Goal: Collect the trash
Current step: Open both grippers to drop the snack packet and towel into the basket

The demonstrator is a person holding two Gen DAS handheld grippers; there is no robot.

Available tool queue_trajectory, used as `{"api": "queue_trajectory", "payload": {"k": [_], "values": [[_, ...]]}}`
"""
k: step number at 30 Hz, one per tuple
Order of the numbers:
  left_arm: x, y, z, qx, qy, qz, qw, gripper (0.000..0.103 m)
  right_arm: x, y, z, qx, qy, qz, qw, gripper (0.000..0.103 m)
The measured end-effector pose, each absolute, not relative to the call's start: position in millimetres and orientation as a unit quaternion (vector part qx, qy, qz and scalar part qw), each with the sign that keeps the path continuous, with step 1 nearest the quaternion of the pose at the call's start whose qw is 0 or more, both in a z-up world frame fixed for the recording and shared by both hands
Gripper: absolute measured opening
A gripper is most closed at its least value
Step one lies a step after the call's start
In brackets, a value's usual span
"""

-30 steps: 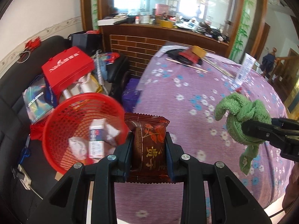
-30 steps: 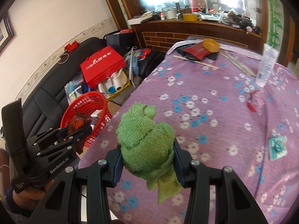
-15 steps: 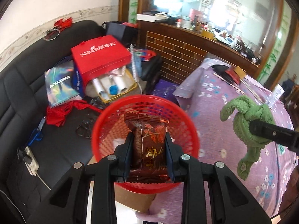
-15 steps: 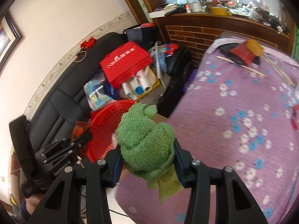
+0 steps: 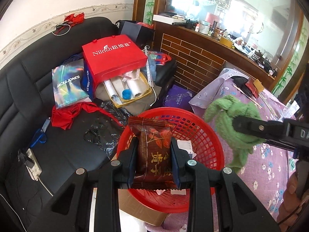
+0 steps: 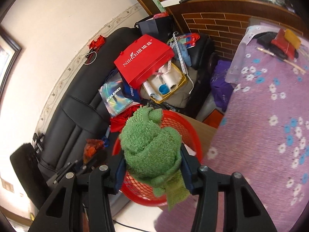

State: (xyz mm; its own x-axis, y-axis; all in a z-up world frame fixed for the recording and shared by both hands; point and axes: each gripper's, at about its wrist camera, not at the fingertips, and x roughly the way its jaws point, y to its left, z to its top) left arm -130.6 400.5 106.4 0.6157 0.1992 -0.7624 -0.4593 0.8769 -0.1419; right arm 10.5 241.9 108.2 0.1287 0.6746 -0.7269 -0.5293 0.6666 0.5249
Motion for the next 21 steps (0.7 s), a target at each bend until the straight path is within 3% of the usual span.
{"api": "queue_trajectory", "payload": {"k": [3,4,6,14,21], "values": [[-125.6,400.7,103.2,-0.163,0.399,0.181,0.884,0.034,18.0,250.7,97.2,0.088,0.538,0.407,0.733,0.068],[-124.3,400.7,102.3,-0.163,0.401,0.181,0.883,0.047,20.3,250.3,94.8,0.094,0.541,0.405,0.731,0.070],[-124.1,401.7,101.7,-0.168,0.398,0.183,0.883,0.058,23.9,242.8,95.8,0.101,0.540,0.396,0.736,0.070],[-116.8,367.6,94.3,-0.150,0.411,0.140,0.888,0.058,10.0,157.0,99.1,0.130,0.525,0.343,0.768,0.070],[-95.2,282.8,81.7,-0.108,0.439,0.028,0.891,0.058,-25.9,59.5,81.4,0.151,0.532,0.258,0.792,0.070]]}}
